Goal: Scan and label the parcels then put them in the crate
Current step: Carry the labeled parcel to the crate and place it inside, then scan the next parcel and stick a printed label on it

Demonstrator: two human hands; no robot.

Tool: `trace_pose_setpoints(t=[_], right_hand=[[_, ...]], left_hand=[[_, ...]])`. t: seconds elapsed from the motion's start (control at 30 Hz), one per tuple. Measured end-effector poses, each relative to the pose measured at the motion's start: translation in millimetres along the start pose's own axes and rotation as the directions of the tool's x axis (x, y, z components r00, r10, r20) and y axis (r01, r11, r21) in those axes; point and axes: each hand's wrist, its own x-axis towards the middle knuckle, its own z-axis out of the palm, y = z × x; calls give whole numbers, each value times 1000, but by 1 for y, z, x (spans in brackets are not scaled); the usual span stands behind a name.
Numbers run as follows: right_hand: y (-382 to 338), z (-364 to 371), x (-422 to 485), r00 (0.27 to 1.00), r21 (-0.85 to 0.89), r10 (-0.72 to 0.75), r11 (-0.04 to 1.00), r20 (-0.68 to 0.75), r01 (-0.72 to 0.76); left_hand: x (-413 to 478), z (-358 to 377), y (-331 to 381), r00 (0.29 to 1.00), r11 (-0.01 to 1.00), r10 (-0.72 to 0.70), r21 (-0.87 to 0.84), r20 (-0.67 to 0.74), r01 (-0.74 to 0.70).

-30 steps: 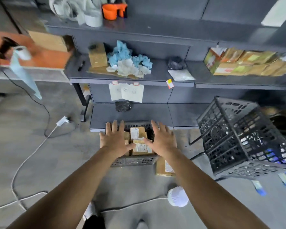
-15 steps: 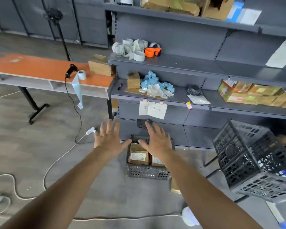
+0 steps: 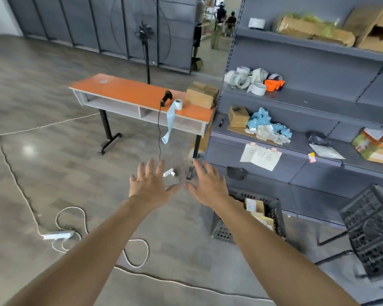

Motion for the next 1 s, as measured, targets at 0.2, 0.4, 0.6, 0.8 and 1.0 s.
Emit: trace_pose_setpoints(t=[0.2, 0.4, 0.6, 0.8, 1.0], right_hand=[[-27, 8, 68, 999, -38, -7, 999, -37, 5], [-25, 19, 175, 1000, 6, 7, 1000, -26, -7], [-11, 5, 298, 1000, -12, 2, 1000, -10, -3], [0, -13, 396, 999, 5, 31, 999, -19, -31], [21, -26, 492, 993, 86, 84, 993, -83, -77]], left_hand=[[52, -1, -41, 998, 998, -56, -35, 31, 57], [156, 3, -61, 997, 998, -68, -11, 47, 68], [278, -10, -58, 993, 997, -78, 7, 87, 77], [384, -17, -56, 993, 997, -55, 50, 100, 50], [495, -10, -63, 994, 999, -7, 54, 113, 1]])
